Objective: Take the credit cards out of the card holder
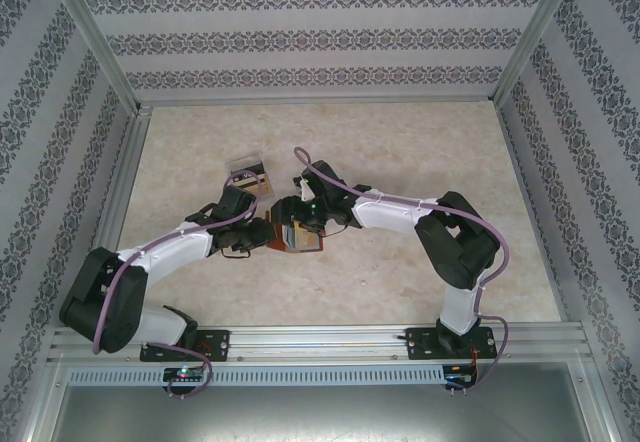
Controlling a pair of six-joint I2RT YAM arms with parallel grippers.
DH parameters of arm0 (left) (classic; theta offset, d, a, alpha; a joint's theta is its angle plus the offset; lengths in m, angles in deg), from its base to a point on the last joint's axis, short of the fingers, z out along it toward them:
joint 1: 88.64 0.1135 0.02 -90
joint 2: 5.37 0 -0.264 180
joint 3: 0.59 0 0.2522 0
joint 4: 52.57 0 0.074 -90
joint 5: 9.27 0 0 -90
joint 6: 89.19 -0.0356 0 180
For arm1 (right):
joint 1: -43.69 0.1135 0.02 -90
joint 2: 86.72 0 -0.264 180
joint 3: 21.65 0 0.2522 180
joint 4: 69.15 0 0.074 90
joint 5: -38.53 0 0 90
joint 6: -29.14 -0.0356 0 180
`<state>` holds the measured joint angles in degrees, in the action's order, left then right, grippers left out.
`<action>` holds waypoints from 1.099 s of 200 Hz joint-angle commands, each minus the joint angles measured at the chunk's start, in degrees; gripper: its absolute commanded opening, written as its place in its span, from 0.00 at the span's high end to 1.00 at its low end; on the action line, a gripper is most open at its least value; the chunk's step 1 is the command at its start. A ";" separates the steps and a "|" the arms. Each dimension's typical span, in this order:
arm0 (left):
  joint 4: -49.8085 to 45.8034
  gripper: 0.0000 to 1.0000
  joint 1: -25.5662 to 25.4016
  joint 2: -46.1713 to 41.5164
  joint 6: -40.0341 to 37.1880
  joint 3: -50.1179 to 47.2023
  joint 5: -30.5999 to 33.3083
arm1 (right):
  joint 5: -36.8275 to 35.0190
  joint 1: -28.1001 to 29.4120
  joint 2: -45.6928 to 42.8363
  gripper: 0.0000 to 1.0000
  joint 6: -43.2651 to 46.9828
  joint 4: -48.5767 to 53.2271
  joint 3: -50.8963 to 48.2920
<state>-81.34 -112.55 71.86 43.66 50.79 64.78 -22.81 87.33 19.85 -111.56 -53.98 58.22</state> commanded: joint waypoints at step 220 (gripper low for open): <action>2.57 0.76 4.98 -8.04 3.39 3.03 -10.03 | -1.15 -1.45 -0.49 0.70 -0.06 0.35 -1.68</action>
<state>-82.39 -107.65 62.50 46.28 51.16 56.91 -22.94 86.22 20.87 -113.02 -54.76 57.95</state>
